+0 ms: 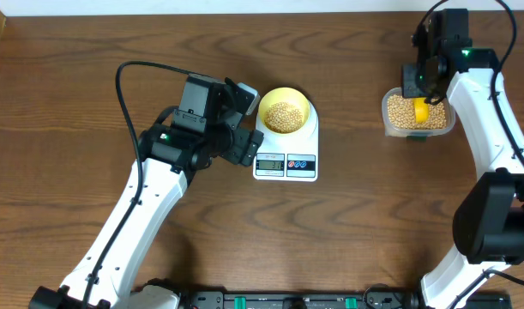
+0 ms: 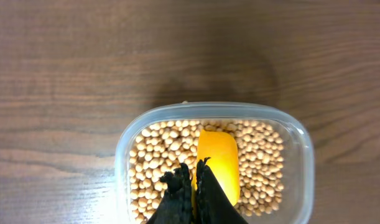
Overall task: Scoop item into bowl and weigh 50g on scale
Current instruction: 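Lower the scoop into the soybean tub and scoop more beans, then lift the refilled scoop out of the tub with the right gripper, then carry the refilled scoop left over the yellow bowl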
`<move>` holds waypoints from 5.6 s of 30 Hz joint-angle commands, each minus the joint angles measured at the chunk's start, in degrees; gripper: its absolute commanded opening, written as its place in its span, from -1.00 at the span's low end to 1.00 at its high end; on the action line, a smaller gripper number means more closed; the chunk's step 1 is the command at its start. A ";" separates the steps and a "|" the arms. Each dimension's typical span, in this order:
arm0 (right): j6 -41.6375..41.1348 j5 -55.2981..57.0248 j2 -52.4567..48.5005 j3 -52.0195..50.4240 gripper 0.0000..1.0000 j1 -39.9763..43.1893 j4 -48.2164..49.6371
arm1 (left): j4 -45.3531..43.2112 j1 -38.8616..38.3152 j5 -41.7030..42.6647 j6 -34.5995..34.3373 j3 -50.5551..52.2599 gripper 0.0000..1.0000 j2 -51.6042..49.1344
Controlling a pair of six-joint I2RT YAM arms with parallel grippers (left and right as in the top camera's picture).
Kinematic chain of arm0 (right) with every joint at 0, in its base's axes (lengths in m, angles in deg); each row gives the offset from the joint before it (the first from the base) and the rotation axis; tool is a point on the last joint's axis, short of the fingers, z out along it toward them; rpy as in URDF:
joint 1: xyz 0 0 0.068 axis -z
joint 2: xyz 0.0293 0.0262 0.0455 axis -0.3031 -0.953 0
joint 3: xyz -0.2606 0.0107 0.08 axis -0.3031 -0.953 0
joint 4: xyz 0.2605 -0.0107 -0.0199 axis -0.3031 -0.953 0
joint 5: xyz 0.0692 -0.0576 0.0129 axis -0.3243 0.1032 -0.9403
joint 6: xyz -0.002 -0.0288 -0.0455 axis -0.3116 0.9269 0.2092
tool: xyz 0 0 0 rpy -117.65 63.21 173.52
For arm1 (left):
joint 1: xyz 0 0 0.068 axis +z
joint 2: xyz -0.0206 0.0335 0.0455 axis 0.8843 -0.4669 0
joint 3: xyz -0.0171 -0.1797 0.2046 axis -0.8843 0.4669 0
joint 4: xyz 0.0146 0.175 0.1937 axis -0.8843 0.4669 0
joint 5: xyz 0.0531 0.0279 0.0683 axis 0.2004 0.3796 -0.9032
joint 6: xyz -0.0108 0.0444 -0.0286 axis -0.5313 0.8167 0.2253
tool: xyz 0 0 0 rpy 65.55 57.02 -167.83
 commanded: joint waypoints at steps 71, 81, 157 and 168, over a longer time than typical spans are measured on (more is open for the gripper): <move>-2.08 -63.14 -0.61 -8.87 -0.98 31.15 9.66 | -0.04 0.20 0.46 0.98 0.15 0.74 0.11; -2.27 -68.28 -0.61 -8.87 -0.98 31.91 9.70 | -0.04 0.20 0.46 0.98 0.15 0.74 0.11; -25.44 -61.44 -0.61 -8.87 -0.98 -7.65 33.03 | -0.04 0.20 0.46 0.98 0.15 0.74 0.11; -13.70 -60.98 -0.61 -8.87 -0.98 -8.11 33.00 | -0.04 0.20 0.46 0.98 0.15 0.74 0.11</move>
